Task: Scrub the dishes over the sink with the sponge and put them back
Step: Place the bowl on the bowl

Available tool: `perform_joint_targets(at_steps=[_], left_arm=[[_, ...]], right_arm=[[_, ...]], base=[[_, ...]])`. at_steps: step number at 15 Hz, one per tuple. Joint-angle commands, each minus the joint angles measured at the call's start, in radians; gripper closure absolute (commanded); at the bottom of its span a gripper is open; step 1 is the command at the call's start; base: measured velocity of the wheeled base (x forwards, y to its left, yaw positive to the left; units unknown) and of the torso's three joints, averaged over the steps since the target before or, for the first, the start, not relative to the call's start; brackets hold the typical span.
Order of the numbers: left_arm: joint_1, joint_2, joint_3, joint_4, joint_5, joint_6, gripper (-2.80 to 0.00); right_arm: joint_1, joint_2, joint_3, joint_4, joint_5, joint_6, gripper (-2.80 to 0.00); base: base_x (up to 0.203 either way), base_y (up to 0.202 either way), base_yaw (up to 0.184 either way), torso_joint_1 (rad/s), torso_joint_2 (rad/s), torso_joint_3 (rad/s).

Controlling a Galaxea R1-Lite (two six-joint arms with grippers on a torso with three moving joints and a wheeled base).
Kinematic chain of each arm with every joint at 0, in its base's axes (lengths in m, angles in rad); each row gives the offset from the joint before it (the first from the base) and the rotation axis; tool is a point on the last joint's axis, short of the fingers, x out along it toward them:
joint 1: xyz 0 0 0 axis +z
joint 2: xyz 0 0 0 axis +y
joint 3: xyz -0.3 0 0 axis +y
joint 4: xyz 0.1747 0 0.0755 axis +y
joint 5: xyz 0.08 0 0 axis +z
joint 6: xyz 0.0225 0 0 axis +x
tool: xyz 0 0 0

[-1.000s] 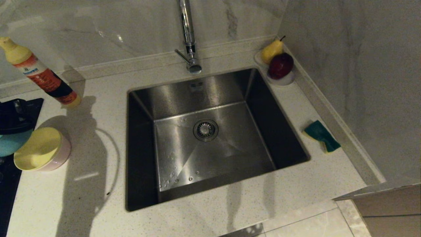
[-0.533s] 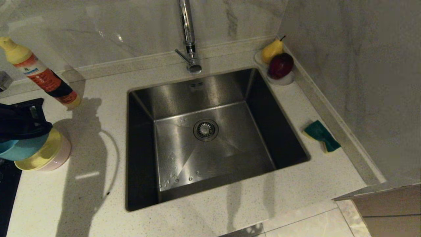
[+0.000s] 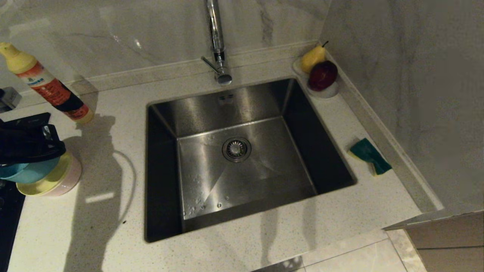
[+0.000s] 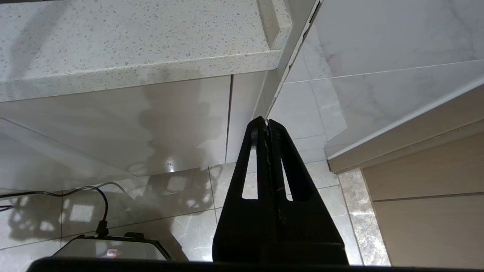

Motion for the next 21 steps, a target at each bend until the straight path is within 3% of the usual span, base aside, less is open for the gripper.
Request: perform_joint_targets(at_steps=[1,7,10,19,20,21], left_arm=[[0.0,0.006,0.009,0.002,0.0,0.003,0.0],[0.0,0.013,0.037,-0.007,0.0,0.004,0.0],[0.0,0.024,0.052,-0.088,0.003,0.001,0.0],[0.0,0.032,0.049,-0.087,0.009,0.011,0.0],[0.0,0.033,0.05,-0.088,0.007,0.01,-2.8],[0.0,0.032,0.049,-0.088,0.006,0.01,-2.8]], right_arm=[[0.0,0.0,0.0,0.0,0.0,-0.001,0.0],[0.001,0.0,0.0,0.0,0.0,-0.001,0.0],[0.0,0.0,0.0,0.0,0.0,-0.001,0.0],[0.0,0.0,0.0,0.0,0.0,-0.001,0.0],[0.0,0.0,0.0,0.0,0.0,-0.001,0.0],[0.0,0.0,0.0,0.0,0.0,-0.001,0.0]], base=[[0.0,0.0,0.0,0.0,0.0,0.0],[0.0,0.0,0.0,0.0,0.0,0.0],[0.0,0.0,0.0,0.0,0.0,0.0],[0.0,0.0,0.0,0.0,0.0,0.0],[0.0,0.0,0.0,0.0,0.0,0.0],[0.0,0.0,0.0,0.0,0.0,0.0]])
